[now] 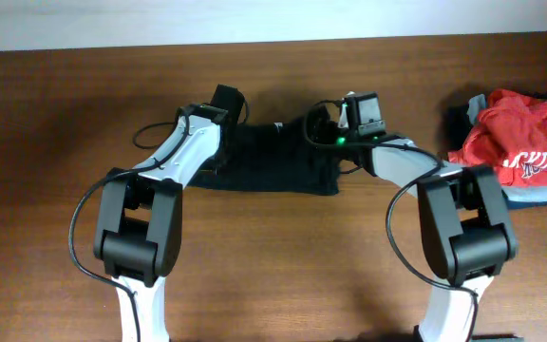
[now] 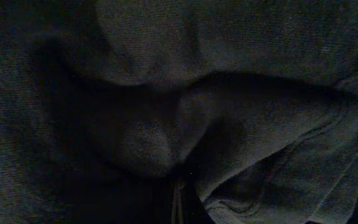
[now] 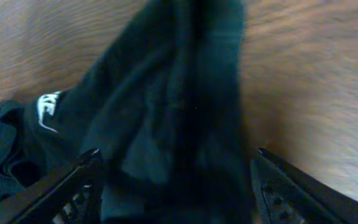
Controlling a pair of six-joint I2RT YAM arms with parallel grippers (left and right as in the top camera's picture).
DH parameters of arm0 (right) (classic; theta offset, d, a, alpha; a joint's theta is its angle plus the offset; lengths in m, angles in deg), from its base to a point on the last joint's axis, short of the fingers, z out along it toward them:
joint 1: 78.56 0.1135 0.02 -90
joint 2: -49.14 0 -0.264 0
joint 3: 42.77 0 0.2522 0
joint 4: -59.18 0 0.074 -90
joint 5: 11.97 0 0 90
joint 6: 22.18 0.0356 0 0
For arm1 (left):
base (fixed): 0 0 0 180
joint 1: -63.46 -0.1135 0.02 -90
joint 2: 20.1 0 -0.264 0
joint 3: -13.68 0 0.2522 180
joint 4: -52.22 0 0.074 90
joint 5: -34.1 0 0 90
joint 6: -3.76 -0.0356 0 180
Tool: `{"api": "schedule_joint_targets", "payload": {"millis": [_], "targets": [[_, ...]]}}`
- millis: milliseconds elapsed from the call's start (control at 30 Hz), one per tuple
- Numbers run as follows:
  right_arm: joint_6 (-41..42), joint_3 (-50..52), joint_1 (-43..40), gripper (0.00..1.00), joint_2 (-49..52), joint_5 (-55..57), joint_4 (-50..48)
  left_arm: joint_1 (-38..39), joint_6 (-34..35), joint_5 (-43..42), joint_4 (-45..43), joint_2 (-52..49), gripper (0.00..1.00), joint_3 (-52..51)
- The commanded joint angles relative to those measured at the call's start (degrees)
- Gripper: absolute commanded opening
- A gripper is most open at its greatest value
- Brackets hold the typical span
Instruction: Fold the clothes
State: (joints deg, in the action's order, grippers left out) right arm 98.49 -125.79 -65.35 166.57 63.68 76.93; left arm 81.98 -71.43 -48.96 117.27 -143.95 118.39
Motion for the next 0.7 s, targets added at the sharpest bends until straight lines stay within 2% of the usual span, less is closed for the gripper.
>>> {"api": "schedule_joint_targets", "payload": {"millis": [0, 200, 300, 533, 567, 667], "targets": [[0.26, 1.79, 2.43, 0.65, 5.42, -0.13, 1.68, 0.17, 0.98, -2.71, -0.09, -2.62, 0.01, -2.43], [1.29, 1.79, 2.40, 0.19, 5.42, -0.44, 2.01, 0.17, 0.98, -2.71, -0.13, -2.60, 0.01, -2.40], [1.31, 1.49, 1.81, 0.05, 5.40, -1.70, 2.82, -0.09, 0.96, -2.75, 0.04, -2.56, 0.01, -1.66], [0.79, -2.29, -4.68, 0.04, 4.02, -9.70, 10.95, -2.36, -1.01, -2.82, 7.82, -2.01, 0.01, 11.78], [-0.48, -2.86, -5.84, 0.04, 3.30, -10.19, 12.87, -2.78, -1.68, -2.78, 9.53, -2.01, 0.11, 14.86], [-4.50, -4.63, -8.55, 0.04, 1.33, -10.75, 18.14, -4.13, -1.68, -2.45, 14.08, -2.01, 0.51, 23.15]]}}
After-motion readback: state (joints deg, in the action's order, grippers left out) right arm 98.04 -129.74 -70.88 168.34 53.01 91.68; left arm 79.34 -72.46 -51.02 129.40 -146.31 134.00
